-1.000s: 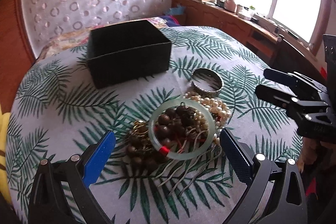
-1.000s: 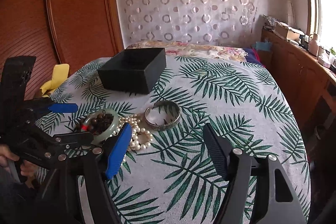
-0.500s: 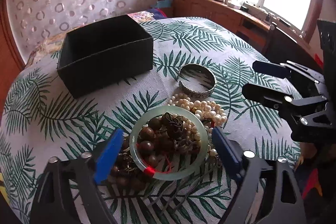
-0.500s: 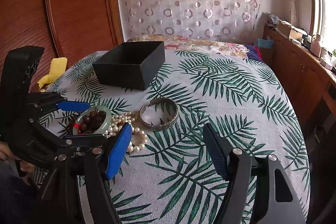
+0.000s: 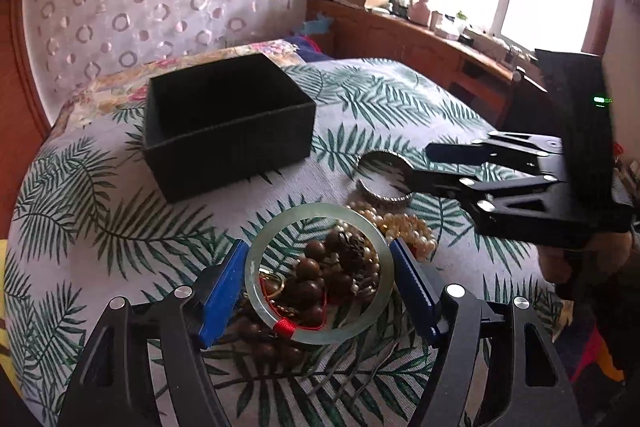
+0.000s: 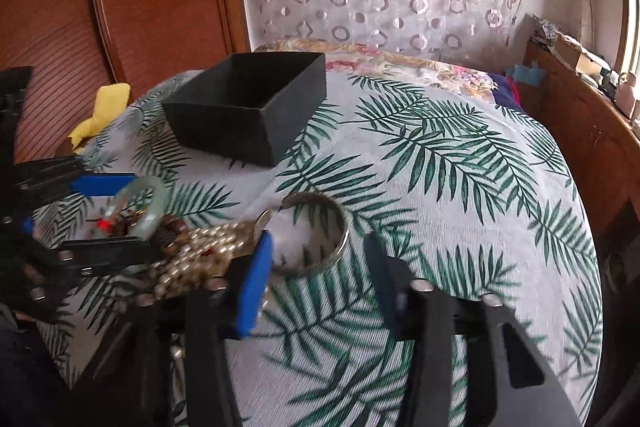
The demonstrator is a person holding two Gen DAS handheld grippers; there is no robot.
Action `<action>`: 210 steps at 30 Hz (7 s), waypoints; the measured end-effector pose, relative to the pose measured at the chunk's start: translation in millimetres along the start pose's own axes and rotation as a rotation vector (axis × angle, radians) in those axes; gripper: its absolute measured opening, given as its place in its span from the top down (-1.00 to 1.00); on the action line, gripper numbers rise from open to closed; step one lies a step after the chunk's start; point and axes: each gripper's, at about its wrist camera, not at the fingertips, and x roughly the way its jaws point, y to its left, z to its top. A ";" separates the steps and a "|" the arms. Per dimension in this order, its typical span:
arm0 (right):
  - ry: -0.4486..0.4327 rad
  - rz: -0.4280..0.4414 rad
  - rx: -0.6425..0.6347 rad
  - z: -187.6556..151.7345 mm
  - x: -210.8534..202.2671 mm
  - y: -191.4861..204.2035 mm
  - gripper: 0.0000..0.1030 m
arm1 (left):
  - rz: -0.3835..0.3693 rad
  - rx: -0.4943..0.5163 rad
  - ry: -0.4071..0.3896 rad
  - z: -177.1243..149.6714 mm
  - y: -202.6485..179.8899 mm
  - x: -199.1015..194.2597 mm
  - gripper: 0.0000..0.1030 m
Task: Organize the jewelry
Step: 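Grasp the silver bangle with the right tool while the left tool grasps the jade bangle, then carry both bangles into the black box and open both tools, then lower the right tool onto the pearl necklace and close it, then lift the pearl necklace off the pile with the right tool, then grasp the brown bead bracelet with the left tool while the right tool holds the pearls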
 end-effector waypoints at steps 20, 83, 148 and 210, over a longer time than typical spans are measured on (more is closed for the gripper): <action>0.070 -0.079 -0.052 19.6 29.0 -7.1 0.89 | 0.053 -0.032 -0.075 30.8 20.1 -12.0 -0.34; -0.042 -0.044 -0.296 115.5 76.3 71.7 0.86 | 0.245 -0.128 -0.202 36.5 92.6 -31.3 -0.85; -0.096 0.107 -0.135 2.1 -61.6 39.8 0.84 | 0.168 -0.091 -0.073 -45.6 27.0 -46.0 -0.85; -0.138 0.027 -0.085 5.7 -56.8 18.7 0.83 | -0.006 0.066 -0.048 -13.7 6.6 -46.3 0.77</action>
